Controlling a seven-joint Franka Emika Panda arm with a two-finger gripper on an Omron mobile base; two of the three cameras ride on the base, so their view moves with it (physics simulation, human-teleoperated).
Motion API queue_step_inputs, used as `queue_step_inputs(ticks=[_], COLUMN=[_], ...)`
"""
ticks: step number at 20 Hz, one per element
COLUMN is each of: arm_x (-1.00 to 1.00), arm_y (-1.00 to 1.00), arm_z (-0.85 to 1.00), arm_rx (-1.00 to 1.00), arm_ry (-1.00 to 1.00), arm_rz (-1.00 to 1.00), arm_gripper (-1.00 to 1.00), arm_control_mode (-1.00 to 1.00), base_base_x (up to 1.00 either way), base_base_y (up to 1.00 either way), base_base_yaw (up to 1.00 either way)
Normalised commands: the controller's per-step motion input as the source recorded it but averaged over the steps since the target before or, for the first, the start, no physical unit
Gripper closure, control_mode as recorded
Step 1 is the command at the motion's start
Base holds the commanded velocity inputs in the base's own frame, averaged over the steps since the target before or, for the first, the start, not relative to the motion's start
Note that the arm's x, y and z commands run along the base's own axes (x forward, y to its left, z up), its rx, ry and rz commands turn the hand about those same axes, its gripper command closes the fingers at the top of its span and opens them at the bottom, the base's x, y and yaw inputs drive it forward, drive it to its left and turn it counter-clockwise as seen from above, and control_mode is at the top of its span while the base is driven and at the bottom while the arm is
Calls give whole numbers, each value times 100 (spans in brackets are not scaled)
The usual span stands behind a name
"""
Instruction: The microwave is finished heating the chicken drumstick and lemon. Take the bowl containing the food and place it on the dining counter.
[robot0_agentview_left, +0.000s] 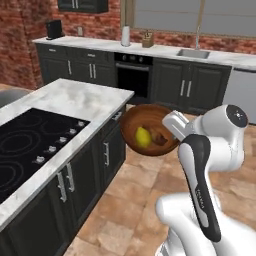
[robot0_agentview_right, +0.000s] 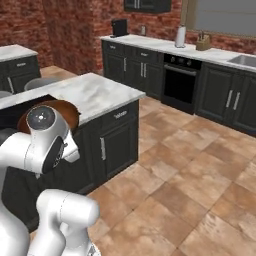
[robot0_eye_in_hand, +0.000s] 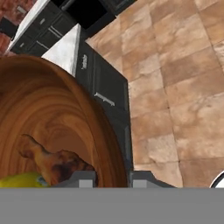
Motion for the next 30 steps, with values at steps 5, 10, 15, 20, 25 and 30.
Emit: queue_step_inputs(ticks=[5, 10, 15, 20, 25, 30], arm_x=[0, 0, 0, 0, 0, 0], arm_y=[0, 0, 0, 0, 0, 0], arm_z=[0, 0, 0, 0, 0, 0], arm_rx=[0, 0, 0, 0, 0, 0], arm_ry=[0, 0, 0, 0, 0, 0], arm_rz=[0, 0, 0, 0, 0, 0], arm_gripper=[100, 100, 100, 100, 100, 100], arm_control_mode=[100, 100, 100, 100, 100, 100], base_base_x=[100, 100, 100, 100, 100, 100], base_base_y=[-19, -32, -50, -48, -42, -36], base_base_yaw=[-1, 0, 2, 13, 55, 68])
